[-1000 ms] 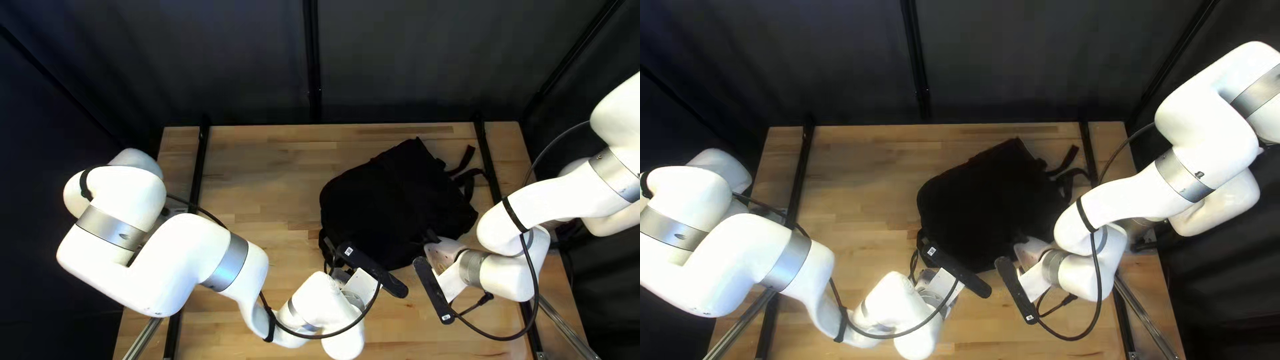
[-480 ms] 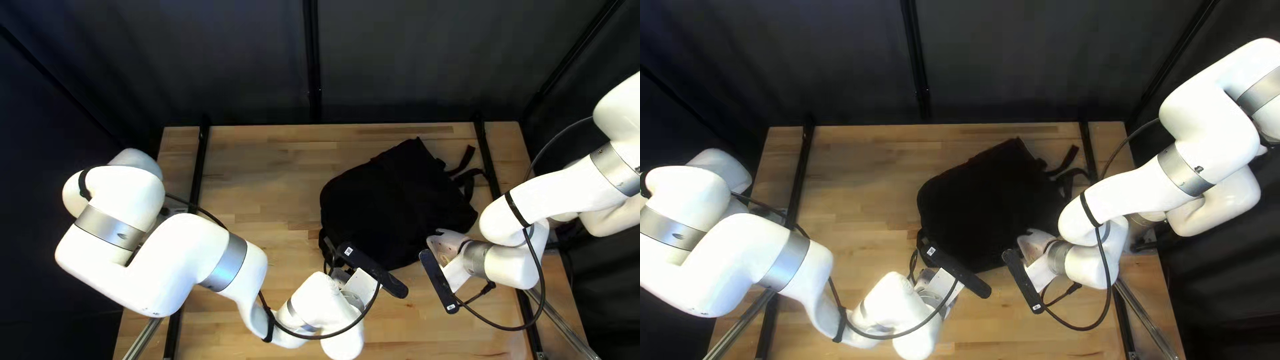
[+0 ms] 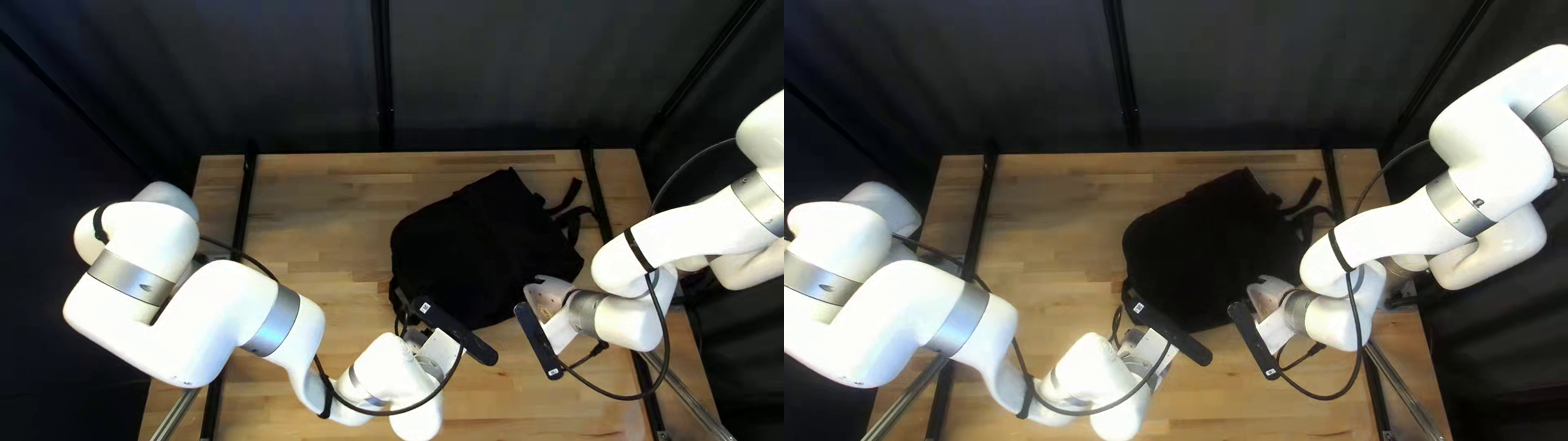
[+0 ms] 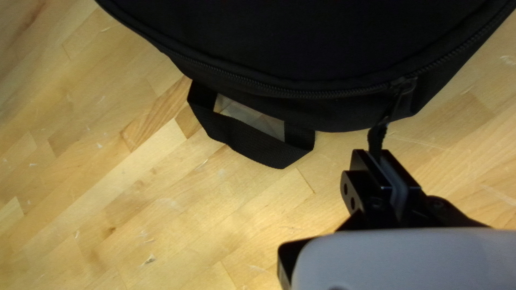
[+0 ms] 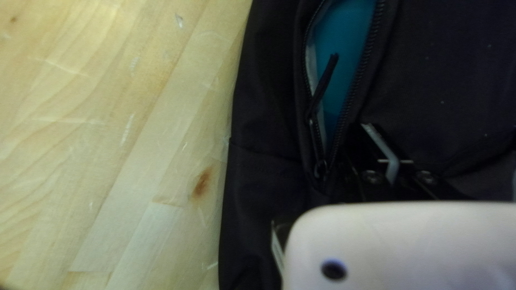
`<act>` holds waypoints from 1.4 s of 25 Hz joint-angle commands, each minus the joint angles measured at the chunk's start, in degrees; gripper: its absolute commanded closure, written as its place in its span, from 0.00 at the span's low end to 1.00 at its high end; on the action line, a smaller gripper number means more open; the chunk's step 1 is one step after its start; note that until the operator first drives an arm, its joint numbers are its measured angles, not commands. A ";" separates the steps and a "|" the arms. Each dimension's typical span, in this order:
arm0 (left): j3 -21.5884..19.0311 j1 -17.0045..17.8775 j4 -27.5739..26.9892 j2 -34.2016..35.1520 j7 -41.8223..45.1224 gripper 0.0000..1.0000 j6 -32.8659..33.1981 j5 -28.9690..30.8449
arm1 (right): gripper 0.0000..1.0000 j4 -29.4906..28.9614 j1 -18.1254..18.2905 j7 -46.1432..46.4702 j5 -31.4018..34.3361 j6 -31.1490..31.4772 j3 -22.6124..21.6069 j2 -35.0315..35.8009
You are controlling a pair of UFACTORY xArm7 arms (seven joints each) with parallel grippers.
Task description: Remove a lunch box from a kids backpack
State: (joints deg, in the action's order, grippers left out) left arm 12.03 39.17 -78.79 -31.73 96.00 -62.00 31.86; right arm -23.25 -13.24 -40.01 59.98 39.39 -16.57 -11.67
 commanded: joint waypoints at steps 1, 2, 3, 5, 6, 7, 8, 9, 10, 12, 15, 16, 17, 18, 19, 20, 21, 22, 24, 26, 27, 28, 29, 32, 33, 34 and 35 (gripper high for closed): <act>0.00 0.11 -0.04 0.06 0.04 1.00 -0.01 0.12 | 0.00 -3.17 0.29 2.16 -0.19 0.24 0.31 2.06; 0.00 0.17 -0.01 0.08 0.12 1.00 0.01 0.18 | 0.00 -3.38 0.52 1.93 0.73 -0.15 0.40 2.51; -0.01 0.20 0.01 0.07 0.15 1.00 0.03 0.20 | 0.00 -3.26 0.64 1.85 1.15 -0.43 0.50 2.58; -0.01 0.24 0.16 0.13 0.23 1.00 0.09 0.24 | 0.00 -2.87 1.11 1.39 2.75 -1.37 0.86 2.60; -0.01 0.25 0.20 0.15 0.26 1.00 0.13 0.26 | 0.00 -2.66 1.26 1.23 3.26 -1.67 0.99 2.56; 0.01 0.29 0.35 0.22 0.37 1.00 0.27 0.35 | 0.00 -3.07 1.72 2.04 3.75 -2.09 1.51 2.61; 0.02 0.29 0.37 0.19 0.41 1.00 0.34 0.39 | 0.00 -3.21 1.90 2.43 3.94 -2.24 1.74 2.56; 0.02 0.29 0.36 0.18 0.40 1.00 0.33 0.39 | 0.00 -3.13 2.13 2.59 4.50 -2.60 1.97 2.42; 0.04 0.33 0.51 0.23 0.52 1.00 0.49 0.49 | 0.00 -2.82 2.31 2.26 5.23 -3.00 2.11 2.33; 0.06 0.36 0.68 0.29 0.63 1.00 0.64 0.59 | 0.00 -2.28 2.57 1.45 6.52 -3.59 2.22 2.26; 0.09 0.38 1.03 0.47 0.78 1.00 0.86 0.70 | 0.00 -3.00 3.38 2.40 7.70 -4.35 3.09 2.54; 0.10 0.39 1.09 0.50 0.81 1.00 0.90 0.73 | 0.00 -3.06 3.53 2.33 8.10 -4.54 3.21 2.65; 0.10 0.41 1.07 0.51 0.81 1.00 0.87 0.75 | 0.00 -3.06 3.88 1.63 9.32 -5.04 3.41 3.07; 0.10 0.43 1.10 0.54 0.83 1.00 0.88 0.79 | 0.00 -3.05 4.04 1.14 10.01 -5.27 3.49 3.36; 0.11 0.45 1.13 0.56 0.85 1.00 0.90 0.82 | 0.00 -2.94 4.26 0.15 11.20 -5.64 3.59 3.83; 0.12 0.50 1.23 0.63 0.92 1.00 0.91 0.88 | 0.00 -2.96 4.41 -0.35 11.87 -5.86 3.68 4.16; 0.12 0.52 1.27 0.65 0.96 1.00 0.92 0.91 | 0.00 -3.18 4.52 -0.29 12.08 -5.97 3.80 4.37; 0.13 0.57 1.33 0.68 1.03 1.00 0.94 0.97 | 0.00 -3.84 4.77 0.39 12.05 -6.13 4.10 4.72; 0.12 0.64 1.34 0.68 1.12 1.00 0.95 1.04 | 0.16 -3.94 4.90 0.35 12.34 -6.27 4.21 4.91; 0.11 0.68 1.39 0.68 1.19 1.00 0.99 1.06 | 1.00 -3.68 4.79 -0.48 12.81 -6.21 4.01 5.12; 0.11 0.71 1.47 0.70 1.25 1.00 1.04 1.07 | 1.00 -3.46 4.67 -0.84 12.87 -6.12 3.85 5.13; 0.10 0.73 1.54 0.74 1.29 1.00 1.08 1.08 | 1.00 -3.32 4.60 -0.97 12.88 -6.08 3.79 5.09; 0.10 0.74 1.58 0.75 1.32 1.00 1.11 1.09 | 1.00 -2.78 4.45 -1.50 12.99 -6.02 3.59 4.87; 0.15 0.84 2.00 1.04 1.55 1.00 1.27 1.28 | 1.00 -3.87 4.68 1.07 11.43 -5.94 4.09 4.63; 0.19 0.89 2.26 1.23 1.65 1.00 1.32 1.38 | 1.00 -4.13 4.70 1.63 11.05 -5.89 4.17 4.58; 0.24 0.98 2.79 1.66 1.81 1.00 1.36 1.55 | 1.00 -4.85 4.68 3.21 9.81 -5.67 4.30 4.42; 0.30 1.08 3.34 2.12 1.96 1.00 1.35 1.73 | 1.00 -5.29 4.64 4.11 9.08 -5.52 4.36 4.39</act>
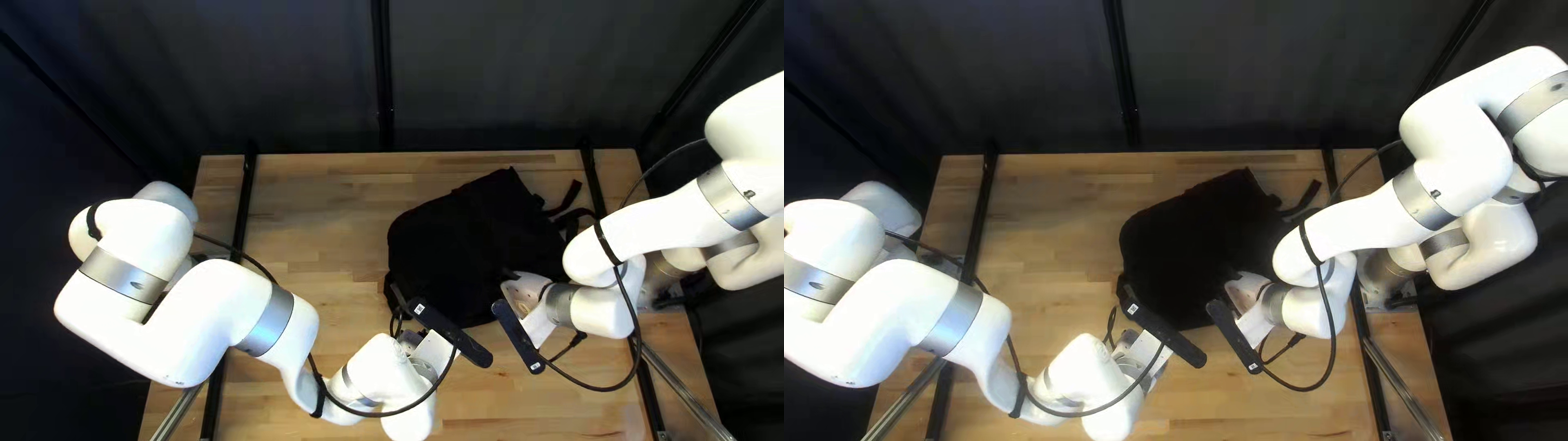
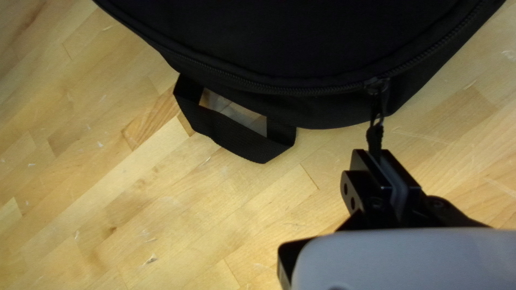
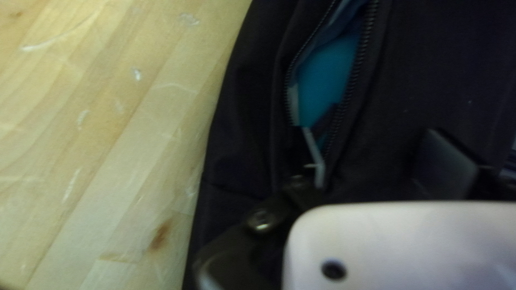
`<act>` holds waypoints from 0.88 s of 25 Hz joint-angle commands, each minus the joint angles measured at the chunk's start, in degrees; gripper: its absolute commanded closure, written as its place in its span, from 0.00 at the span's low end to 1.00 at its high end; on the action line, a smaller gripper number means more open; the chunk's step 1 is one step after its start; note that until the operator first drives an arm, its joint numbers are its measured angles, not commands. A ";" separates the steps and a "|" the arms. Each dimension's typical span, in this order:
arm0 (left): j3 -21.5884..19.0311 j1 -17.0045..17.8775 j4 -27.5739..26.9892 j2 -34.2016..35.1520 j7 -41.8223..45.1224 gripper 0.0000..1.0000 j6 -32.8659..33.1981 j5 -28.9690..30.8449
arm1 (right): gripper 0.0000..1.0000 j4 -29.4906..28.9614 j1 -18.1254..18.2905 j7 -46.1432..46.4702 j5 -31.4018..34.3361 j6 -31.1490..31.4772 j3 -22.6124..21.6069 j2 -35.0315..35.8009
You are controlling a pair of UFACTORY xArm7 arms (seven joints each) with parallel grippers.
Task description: Remove a lunch box from a kids backpack
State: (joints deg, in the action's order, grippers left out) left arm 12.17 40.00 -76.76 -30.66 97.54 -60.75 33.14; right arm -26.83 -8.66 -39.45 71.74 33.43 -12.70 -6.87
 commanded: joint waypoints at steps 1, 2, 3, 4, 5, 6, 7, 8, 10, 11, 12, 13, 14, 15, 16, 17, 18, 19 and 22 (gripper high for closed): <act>0.20 0.30 1.61 1.32 0.49 1.00 0.06 0.56 | 1.00 -1.99 0.03 4.03 -3.15 0.55 0.50 -0.36; 0.27 0.37 2.08 1.76 0.57 1.00 0.00 0.75 | 1.00 -2.48 0.07 4.71 -3.72 0.62 0.59 -0.09; 0.34 0.41 2.50 2.20 0.59 1.00 -0.13 0.88 | 1.00 -2.74 0.10 5.04 -3.99 0.61 0.65 0.10; 0.38 0.46 2.77 2.47 0.61 1.00 -0.21 0.98 | 1.00 -3.27 0.16 5.83 -4.64 0.63 0.79 0.36; 0.46 0.61 3.40 3.24 0.64 1.00 -0.56 1.19 | 1.00 -3.64 0.14 6.58 -5.31 0.68 0.87 0.41; 0.48 0.68 3.58 3.49 0.64 1.00 -0.73 1.27 | 1.00 -3.78 0.13 6.96 -5.65 0.68 0.92 0.41; 0.56 0.87 4.32 4.40 0.71 1.00 -1.18 1.53 | 1.00 -4.11 0.17 7.93 -6.38 0.64 1.08 0.38; 0.65 1.00 5.05 5.18 0.78 1.00 -1.48 1.79 | 1.00 -4.41 0.23 8.56 -6.80 0.64 1.20 0.43; 0.78 1.21 6.00 6.17 0.95 1.00 -2.02 2.16 | 1.00 -5.30 0.59 10.53 -7.77 0.41 1.76 0.67; 0.84 1.28 6.56 6.64 1.07 1.00 -2.15 2.33 | 1.00 -5.37 0.62 11.01 -8.10 0.39 1.86 0.60; 0.97 1.41 7.68 7.48 1.41 1.00 -2.17 2.70 | 1.00 -6.34 0.77 12.62 -9.09 0.51 2.17 0.91; 1.08 1.53 8.78 8.30 1.77 1.00 -2.23 3.02 | 1.00 -6.75 0.27 13.58 -10.59 1.24 1.87 0.56; 1.13 1.60 9.34 8.74 1.99 1.00 -2.27 3.20 | 1.00 -7.01 -0.28 14.25 -11.97 1.95 1.49 0.26; 1.26 1.69 10.40 9.51 2.38 1.00 -2.31 3.53 | 1.00 -7.73 -0.52 15.11 -13.04 2.48 1.34 0.41; 1.30 1.72 10.69 9.72 2.51 1.00 -2.35 3.63 | 1.00 -8.11 -0.62 15.56 -13.55 2.73 1.29 0.49; 1.50 1.73 12.01 10.61 2.94 1.00 -2.22 4.04 | 1.00 -8.70 -0.95 16.21 -14.51 3.31 1.08 0.53; 1.57 1.76 12.42 10.89 3.16 1.00 -2.29 4.17 | 1.00 -8.87 -1.04 16.49 -14.86 3.49 1.03 0.54; 1.65 1.83 13.16 11.44 3.45 1.00 -2.28 4.41 | 1.00 -9.09 -1.19 16.91 -15.39 3.75 0.94 0.49; 1.89 2.34 16.54 13.92 5.21 1.00 -2.48 5.52 | 1.00 -9.40 -1.26 17.43 -15.93 3.83 0.96 0.70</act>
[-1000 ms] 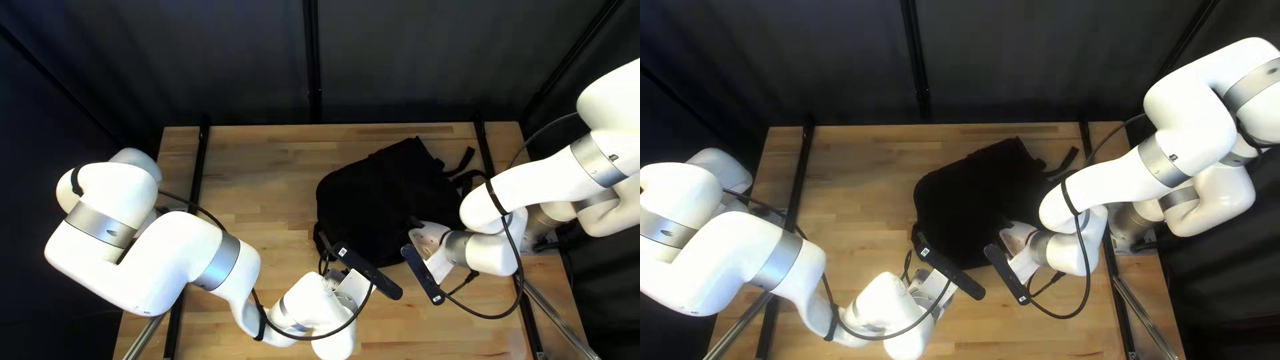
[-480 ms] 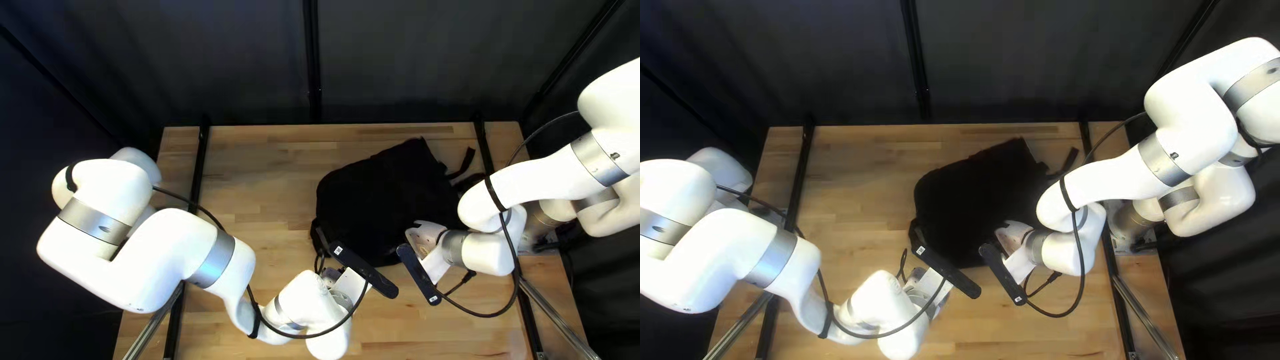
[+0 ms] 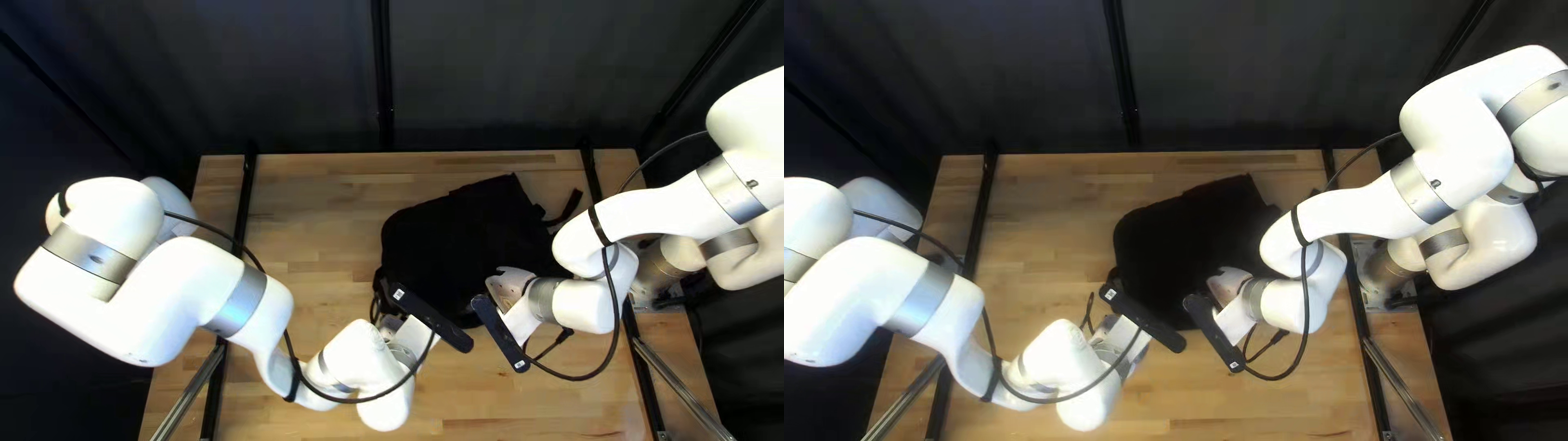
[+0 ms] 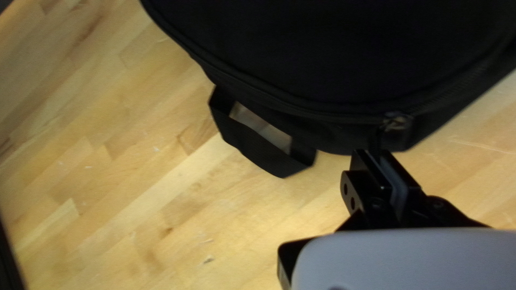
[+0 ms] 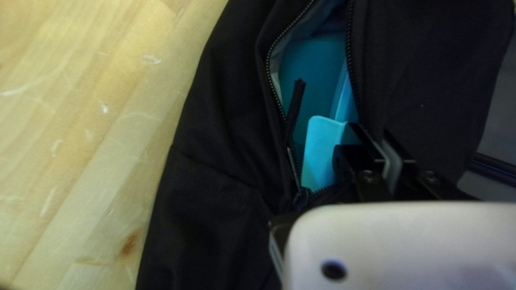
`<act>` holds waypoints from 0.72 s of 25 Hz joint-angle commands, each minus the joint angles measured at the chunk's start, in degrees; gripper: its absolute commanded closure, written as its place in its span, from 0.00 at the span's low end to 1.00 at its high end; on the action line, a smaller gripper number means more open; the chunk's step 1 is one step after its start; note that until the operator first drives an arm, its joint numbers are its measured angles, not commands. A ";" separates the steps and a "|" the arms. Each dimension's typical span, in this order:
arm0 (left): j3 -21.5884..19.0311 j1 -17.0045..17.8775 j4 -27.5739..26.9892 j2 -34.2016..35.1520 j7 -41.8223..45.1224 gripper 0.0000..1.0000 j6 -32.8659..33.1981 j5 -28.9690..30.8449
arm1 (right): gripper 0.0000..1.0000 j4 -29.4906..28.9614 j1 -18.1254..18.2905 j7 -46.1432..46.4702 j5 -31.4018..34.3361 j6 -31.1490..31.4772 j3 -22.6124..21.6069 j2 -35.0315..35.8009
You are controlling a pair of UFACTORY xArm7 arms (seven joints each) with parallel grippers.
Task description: Remove a lunch box from a kids backpack
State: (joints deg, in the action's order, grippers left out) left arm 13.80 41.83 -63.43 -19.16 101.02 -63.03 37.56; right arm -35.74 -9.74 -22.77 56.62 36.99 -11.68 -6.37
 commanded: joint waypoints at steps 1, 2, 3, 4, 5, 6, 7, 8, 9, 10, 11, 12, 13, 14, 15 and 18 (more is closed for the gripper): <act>0.26 0.69 3.90 2.94 2.23 1.00 -0.34 1.35 | 1.00 -0.51 -0.15 0.74 -0.79 0.21 -0.04 0.25; 0.25 0.81 4.43 3.33 2.62 1.00 -0.42 1.54 | 1.00 -0.63 -0.05 0.83 -0.79 0.03 0.08 0.55; 0.22 1.06 5.27 3.98 3.27 1.00 -0.67 1.83 | 1.00 -0.74 0.04 0.85 -0.72 -0.14 0.16 0.80; 0.21 1.15 5.61 4.23 3.54 1.00 -0.76 1.96 | 1.00 -0.83 0.08 0.84 -0.66 -0.21 0.20 0.94; 0.19 1.27 5.93 4.49 3.85 1.00 -0.99 2.06 | 1.00 -0.97 0.14 1.07 -0.77 -0.33 0.30 1.10; 0.22 1.33 6.30 4.83 4.05 1.00 -1.16 2.20 | 1.00 -1.05 0.17 1.19 -0.80 -0.40 0.35 1.18; 0.25 1.35 6.45 4.99 4.11 1.00 -1.26 2.26 | 1.00 -1.03 0.23 1.43 -0.88 -0.56 0.44 1.17; 0.35 1.29 6.72 5.32 4.05 1.00 -1.37 2.41 | 1.00 -0.94 0.25 1.61 -0.99 -0.65 0.50 1.08; 0.41 1.24 6.85 5.50 3.98 1.00 -1.42 2.49 | 1.00 -0.91 0.24 1.71 -1.08 -0.67 0.51 1.04; 0.58 1.10 7.21 5.96 3.78 1.00 -1.42 2.72 | 1.00 -0.84 0.20 1.92 -1.29 -0.69 0.51 0.92; 0.74 0.97 7.53 6.30 3.64 1.00 -1.34 2.94 | 1.00 -0.80 0.18 2.03 -1.40 -0.69 0.51 0.84; 0.89 0.83 7.84 6.57 3.52 1.00 -1.22 3.16 | 1.00 -0.68 0.15 2.26 -1.59 -0.73 0.52 0.66; 1.06 0.67 8.21 6.83 3.45 1.00 -1.03 3.37 | 1.00 -0.60 0.16 2.38 -1.66 -0.78 0.55 0.57; 1.21 0.50 8.59 7.03 3.42 1.00 -0.79 3.56 | 1.00 -0.52 0.18 2.45 -1.68 -0.84 0.58 0.52; 1.46 0.25 9.27 7.43 3.41 1.00 -0.40 3.82 | 1.00 -0.34 0.21 2.50 -1.67 -0.99 0.62 0.44; 1.90 -0.14 10.84 8.59 3.52 1.00 0.10 4.34 | 1.00 -0.17 0.19 2.76 -1.86 -1.18 0.68 0.38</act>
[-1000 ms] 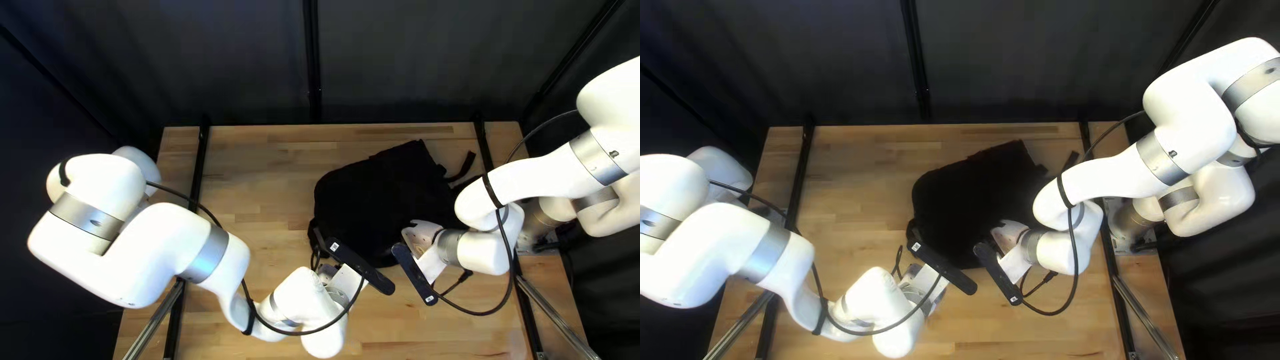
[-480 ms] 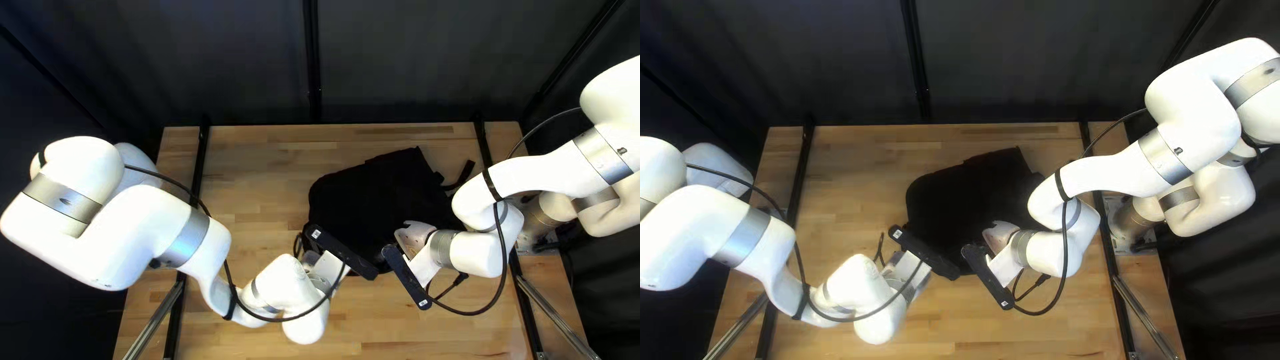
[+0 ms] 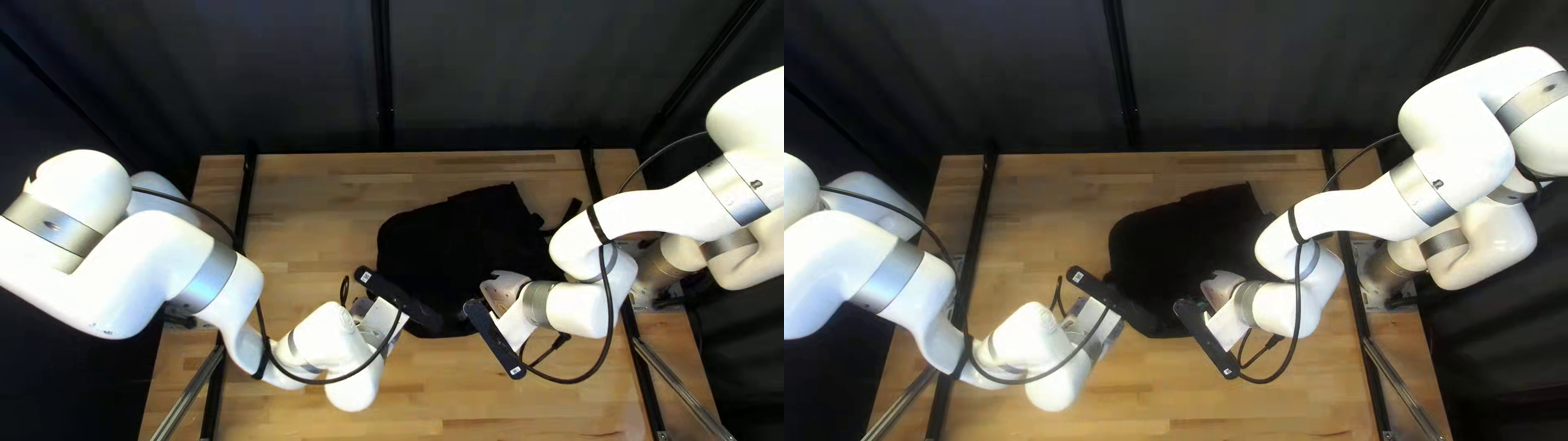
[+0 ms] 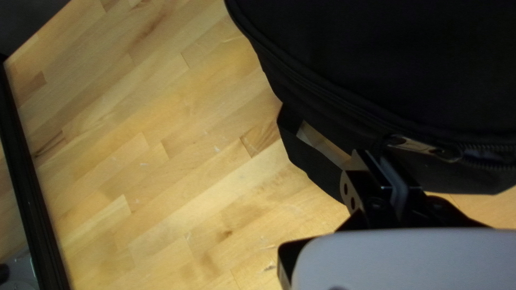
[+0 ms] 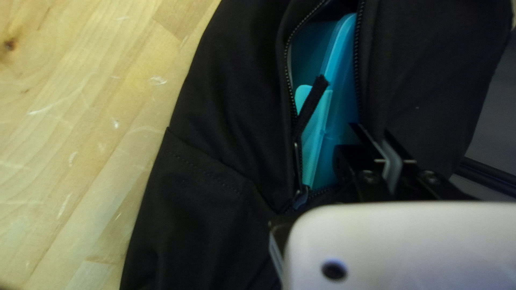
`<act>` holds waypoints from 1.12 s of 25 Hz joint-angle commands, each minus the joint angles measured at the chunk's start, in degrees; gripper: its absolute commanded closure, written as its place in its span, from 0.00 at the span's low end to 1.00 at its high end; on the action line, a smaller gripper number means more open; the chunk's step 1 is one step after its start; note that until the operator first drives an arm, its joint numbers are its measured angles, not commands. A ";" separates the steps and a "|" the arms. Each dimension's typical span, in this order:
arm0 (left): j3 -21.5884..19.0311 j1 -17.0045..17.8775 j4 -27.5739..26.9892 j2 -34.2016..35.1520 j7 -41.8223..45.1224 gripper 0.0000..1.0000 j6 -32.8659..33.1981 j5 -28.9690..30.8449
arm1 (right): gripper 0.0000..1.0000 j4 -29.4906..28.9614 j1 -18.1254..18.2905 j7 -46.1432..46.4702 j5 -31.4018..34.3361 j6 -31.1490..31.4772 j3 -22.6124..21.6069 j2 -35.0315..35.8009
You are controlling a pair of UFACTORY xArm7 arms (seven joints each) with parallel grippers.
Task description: Remove a lunch box from a kids backpack
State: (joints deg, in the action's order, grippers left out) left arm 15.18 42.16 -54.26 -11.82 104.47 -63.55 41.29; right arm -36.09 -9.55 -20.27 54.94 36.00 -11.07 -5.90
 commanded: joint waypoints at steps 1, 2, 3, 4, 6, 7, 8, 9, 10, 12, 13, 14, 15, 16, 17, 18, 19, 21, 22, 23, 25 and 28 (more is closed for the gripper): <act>0.63 -0.56 2.13 1.60 0.11 1.00 0.72 0.80 | 1.00 0.22 0.00 0.35 -0.25 -0.21 0.08 -0.12; 0.91 -0.77 3.17 2.43 0.23 1.00 1.00 1.24 | 1.00 0.30 -0.02 0.51 -0.36 -0.26 0.09 -0.20; 1.06 -0.90 3.65 2.84 0.25 1.00 1.09 1.40 | 1.00 0.34 -0.02 0.56 -0.40 -0.29 0.10 -0.24; 1.23 -1.07 4.06 3.17 0.18 1.00 1.20 1.52 | 1.00 0.38 -0.03 0.56 -0.39 -0.30 0.08 -0.25; 1.54 -1.38 4.74 3.83 -0.03 1.00 1.41 1.78 | 1.00 0.43 -0.04 0.64 -0.44 -0.36 0.08 -0.26; 1.84 -1.67 5.35 4.50 -0.32 1.00 1.56 2.06 | 1.00 0.48 -0.05 0.72 -0.47 -0.41 0.09 -0.28; 2.10 -1.93 5.80 4.91 -0.54 1.00 1.82 2.30 | 1.00 0.49 -0.05 0.77 -0.48 -0.44 0.10 -0.29; 2.43 -2.30 6.36 5.21 -0.69 1.00 2.37 2.66 | 1.00 0.55 -0.03 1.00 -0.58 -0.54 0.15 -0.33; 3.10 -3.04 7.42 5.70 -0.96 1.00 3.64 3.27 | 1.00 0.61 -0.03 1.10 -0.63 -0.60 0.17 -0.38; 4.19 -4.27 9.03 6.46 -1.29 1.00 5.86 4.07 | 1.00 0.72 -0.04 1.28 -0.74 -0.68 0.20 -0.46; 4.74 -4.87 9.71 6.86 -1.56 1.00 6.74 4.47 | 1.00 0.78 -0.06 1.35 -0.80 -0.69 0.20 -0.53; 5.04 -5.20 9.94 7.01 -1.81 1.00 7.09 4.58 | 1.00 0.97 -0.11 1.31 -0.84 -0.70 0.16 -0.67; 5.50 -5.71 10.15 7.18 -2.34 1.00 7.58 4.61 | 1.00 1.09 -0.12 1.32 -0.87 -0.73 0.16 -0.74; 5.76 -6.00 10.29 7.33 -2.66 1.00 7.76 4.68 | 1.00 1.22 -0.14 1.28 -0.88 -0.79 0.15 -0.78; 6.21 -6.46 10.69 7.75 -3.08 1.00 8.03 4.87 | 1.00 1.40 -0.16 1.24 -0.92 -0.90 0.15 -0.83; 6.46 -6.72 10.93 7.94 -3.26 1.00 8.18 4.94 | 1.00 1.47 -0.17 1.25 -0.96 -0.95 0.15 -0.87; 6.93 -7.19 11.75 8.39 -3.26 1.00 8.86 5.50 | 1.00 1.57 -0.17 1.29 -0.99 -1.05 0.17 -0.92; 7.60 -7.87 12.82 8.92 -3.15 1.00 9.99 6.21 | 1.00 1.63 -0.15 1.40 -1.01 -1.20 0.21 -0.94; 8.15 -8.42 13.47 9.18 -3.20 1.00 10.87 6.63 | 1.00 1.69 -0.15 1.67 -1.20 -1.32 0.28 -1.04; 8.48 -8.77 13.85 9.48 -3.36 1.00 11.28 6.83 | 1.00 1.68 -0.16 1.79 -1.29 -1.35 0.30 -1.06; 9.10 -9.38 14.37 10.34 -4.01 1.00 11.48 7.15 | 1.00 1.83 -0.19 2.30 -1.68 -1.45 0.38 -1.31; 10.22 -10.50 14.73 11.47 -5.75 1.00 11.97 7.66 | 1.00 1.92 -0.21 2.74 -2.02 -1.60 0.46 -1.43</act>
State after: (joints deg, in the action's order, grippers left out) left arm 24.50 32.55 -39.88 -1.14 99.94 -52.07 48.54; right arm -34.23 -9.75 -17.82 53.14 34.50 -10.67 -7.24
